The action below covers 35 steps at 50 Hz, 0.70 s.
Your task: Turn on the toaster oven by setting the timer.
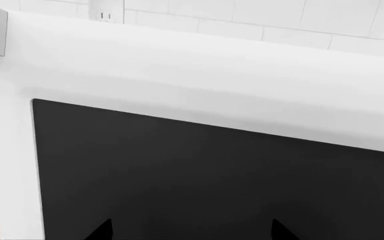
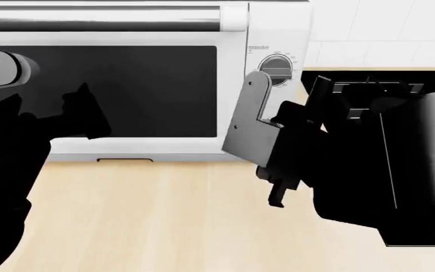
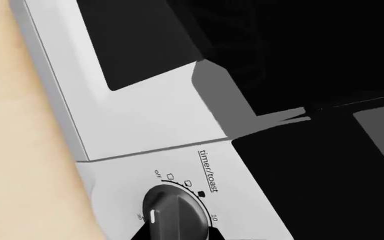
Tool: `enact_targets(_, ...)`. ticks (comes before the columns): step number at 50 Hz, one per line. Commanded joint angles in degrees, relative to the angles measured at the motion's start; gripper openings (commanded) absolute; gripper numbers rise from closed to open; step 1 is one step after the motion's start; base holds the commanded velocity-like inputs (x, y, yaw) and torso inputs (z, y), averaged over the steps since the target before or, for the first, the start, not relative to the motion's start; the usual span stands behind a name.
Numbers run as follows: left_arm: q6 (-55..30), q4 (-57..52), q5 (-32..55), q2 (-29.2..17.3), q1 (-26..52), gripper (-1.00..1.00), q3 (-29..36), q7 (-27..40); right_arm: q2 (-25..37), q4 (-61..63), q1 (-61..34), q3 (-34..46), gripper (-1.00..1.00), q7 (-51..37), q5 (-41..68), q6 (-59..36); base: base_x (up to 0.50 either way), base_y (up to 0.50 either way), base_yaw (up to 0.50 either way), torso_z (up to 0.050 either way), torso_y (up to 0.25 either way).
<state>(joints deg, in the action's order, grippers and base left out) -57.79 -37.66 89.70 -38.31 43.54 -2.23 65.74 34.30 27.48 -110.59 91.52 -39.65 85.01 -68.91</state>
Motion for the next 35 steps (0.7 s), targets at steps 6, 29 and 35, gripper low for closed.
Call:
enact_targets(6,0.55,-0.17,0.41,-0.36,-0.49,1.00,-0.19,0.20,1.36,-2.15,1.90,-5.94,-1.00,-3.41,-1.76,4.13,0.00,0.00,0.01,0.000,0.000)
enact_targets(29,1.00,-0.18,0.48,-0.47,-0.59,1.00,0.30,0.21,4.61,-2.79,3.75,-9.57,-1.00,-4.76,0.46,8.89,0.00,0.00,0.01,0.000,0.000)
enact_targets(35,1.11,-0.14,0.44,-0.49,-0.54,1.00,0.45,0.19,5.59,-2.96,4.19,-10.40,-1.00,-4.65,1.33,9.91,0.00,0.00,0.00,0.000,0.000)
